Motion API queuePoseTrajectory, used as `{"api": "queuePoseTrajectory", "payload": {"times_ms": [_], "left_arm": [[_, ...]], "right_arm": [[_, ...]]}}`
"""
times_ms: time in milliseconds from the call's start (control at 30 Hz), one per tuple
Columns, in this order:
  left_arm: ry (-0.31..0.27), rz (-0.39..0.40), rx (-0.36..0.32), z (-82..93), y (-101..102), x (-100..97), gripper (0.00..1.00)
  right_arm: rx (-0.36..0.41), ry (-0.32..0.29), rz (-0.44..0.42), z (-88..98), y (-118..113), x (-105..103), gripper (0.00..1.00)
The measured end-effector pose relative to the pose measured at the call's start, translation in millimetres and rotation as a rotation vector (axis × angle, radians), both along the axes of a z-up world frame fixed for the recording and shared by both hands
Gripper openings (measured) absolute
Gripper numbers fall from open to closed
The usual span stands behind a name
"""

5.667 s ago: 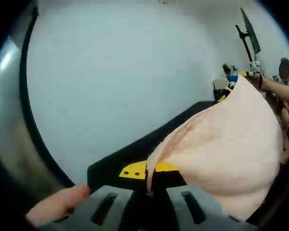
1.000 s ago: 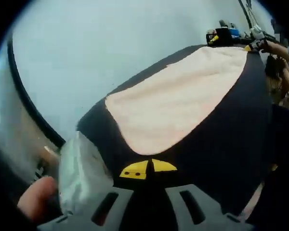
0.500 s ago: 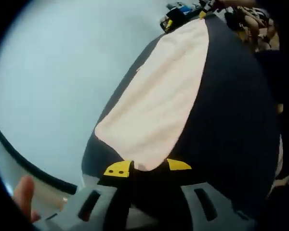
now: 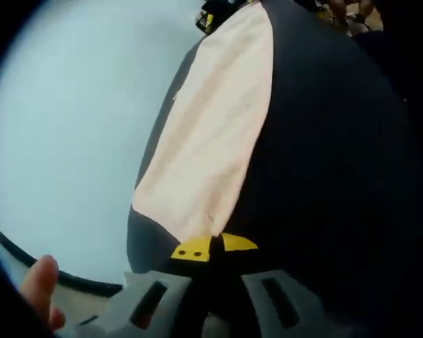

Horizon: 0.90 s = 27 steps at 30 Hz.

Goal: Fold the towel on the table until its edges align and the towel forms a compact rectangular stack.

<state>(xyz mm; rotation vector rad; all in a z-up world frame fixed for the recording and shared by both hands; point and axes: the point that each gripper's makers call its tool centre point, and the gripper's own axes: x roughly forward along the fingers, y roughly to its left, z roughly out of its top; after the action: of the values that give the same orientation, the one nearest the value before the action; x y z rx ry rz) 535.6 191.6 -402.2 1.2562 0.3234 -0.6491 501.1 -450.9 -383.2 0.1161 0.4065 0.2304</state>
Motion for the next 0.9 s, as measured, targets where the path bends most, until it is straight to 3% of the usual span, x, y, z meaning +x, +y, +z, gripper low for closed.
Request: {"api": "queuePoseTrajectory", "payload": {"times_ms": [133,367,600,667,733,833,900], "left_arm": [[-0.017,0.021,0.053,3.8,6.1,-11.4,0.0],[-0.073,0.023,0.061,21.2,13.4,-35.4,0.0],[-0.062,0.026,0.07,17.5,18.6,-53.0,0.0],[-0.066,0.02,0.073,14.8,20.3,-53.8,0.0],[-0.072,0.018,0.073,14.8,21.4,-55.6,0.0],[-0.072,0.03,0.063,15.0,19.6,-55.7,0.0],[-0.072,0.048,0.041,17.1,19.7,-55.3,0.0]], "right_arm": [[0.013,-0.005,-0.001,3.5,-1.2,-1.6,0.2],[0.009,0.002,0.014,-1.2,4.1,-7.3,0.2],[0.003,-0.016,0.008,2.5,-6.2,-11.2,0.2],[-0.044,-0.04,0.071,5.2,-3.9,-14.8,0.2],[-0.141,-0.102,0.209,10.3,9.9,-24.4,0.2],[-0.291,-0.062,0.267,-0.1,12.4,-37.8,0.21],[-0.368,-0.088,0.33,-1.8,18.4,-41.3,0.21]]}}
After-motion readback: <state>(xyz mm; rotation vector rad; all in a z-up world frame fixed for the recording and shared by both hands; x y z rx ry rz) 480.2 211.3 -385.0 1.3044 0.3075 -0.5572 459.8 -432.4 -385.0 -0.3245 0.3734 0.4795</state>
